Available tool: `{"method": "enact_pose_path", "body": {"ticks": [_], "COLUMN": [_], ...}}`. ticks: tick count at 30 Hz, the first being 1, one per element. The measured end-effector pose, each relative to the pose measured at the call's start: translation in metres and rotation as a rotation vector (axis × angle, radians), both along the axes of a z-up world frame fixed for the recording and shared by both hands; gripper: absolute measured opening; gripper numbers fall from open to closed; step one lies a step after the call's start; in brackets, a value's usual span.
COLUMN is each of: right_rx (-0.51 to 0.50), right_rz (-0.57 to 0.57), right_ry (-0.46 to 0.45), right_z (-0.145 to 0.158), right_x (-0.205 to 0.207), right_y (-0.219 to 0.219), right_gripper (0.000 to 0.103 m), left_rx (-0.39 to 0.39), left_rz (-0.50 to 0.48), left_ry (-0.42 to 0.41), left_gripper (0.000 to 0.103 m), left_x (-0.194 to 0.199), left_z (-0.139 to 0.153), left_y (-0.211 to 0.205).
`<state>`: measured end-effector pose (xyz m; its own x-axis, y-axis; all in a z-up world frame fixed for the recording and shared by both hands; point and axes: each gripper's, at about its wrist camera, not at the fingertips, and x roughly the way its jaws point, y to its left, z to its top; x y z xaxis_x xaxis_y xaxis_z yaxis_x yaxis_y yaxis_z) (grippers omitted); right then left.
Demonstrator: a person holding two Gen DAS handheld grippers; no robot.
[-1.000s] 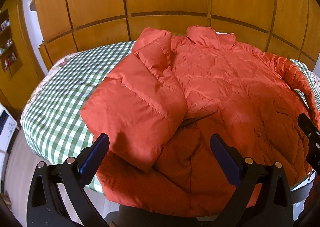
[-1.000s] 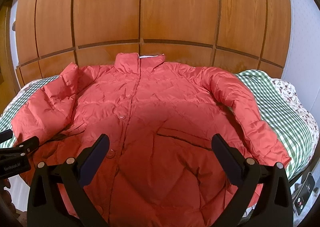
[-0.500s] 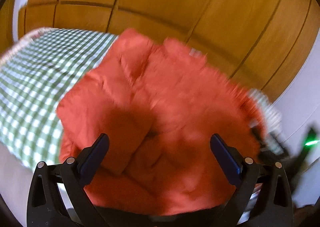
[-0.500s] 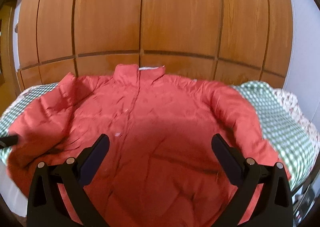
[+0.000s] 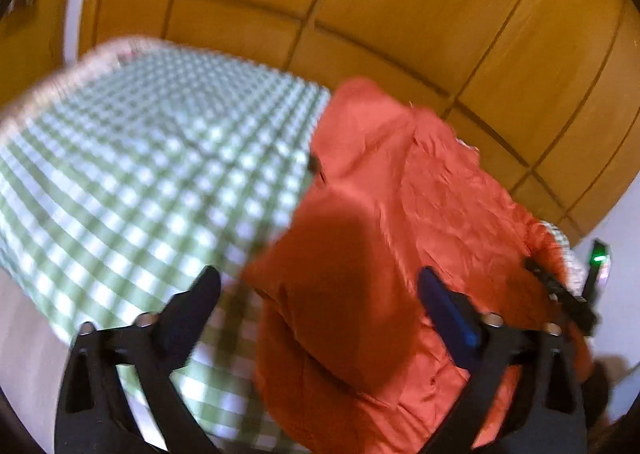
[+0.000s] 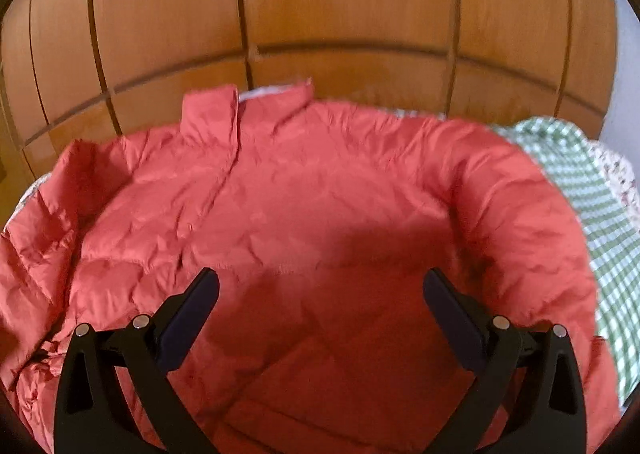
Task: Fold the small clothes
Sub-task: 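Grasp the folded sleeve cuff with the left gripper and lift it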
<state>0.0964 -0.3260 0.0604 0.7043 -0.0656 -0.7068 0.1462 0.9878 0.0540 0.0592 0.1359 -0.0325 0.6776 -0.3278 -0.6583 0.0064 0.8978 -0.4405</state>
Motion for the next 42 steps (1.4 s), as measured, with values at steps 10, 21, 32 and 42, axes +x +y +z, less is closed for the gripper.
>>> {"method": "enact_pose_path", "body": {"ticks": [10,21,32,42], "right_rx": [-0.058,-0.045,0.032,0.015], "right_rz": [0.003,0.003,0.013,0.009], "right_ry": [0.046,0.068,0.063,0.075], "right_z": [-0.022,-0.028,-0.029,-0.031], "right_x": [0.003,0.006,0.005,0.005], "right_y": [0.007,0.008,-0.001,0.002], "right_gripper": [0.101,0.101,0.101,0.101], "left_rx": [-0.088,0.086,0.152,0.270], "left_rz": [-0.002,0.185,0.031,-0.292], "left_ry": [0.014,-0.169,-0.272,-0.229], "left_gripper": [0.010,0.009,0.009,0.009], "left_x": [0.012,0.040,0.122,0.179], "left_z": [0.006,0.112,0.198,0.143], "left_y": [0.026,0.093,0.021,-0.154]}}
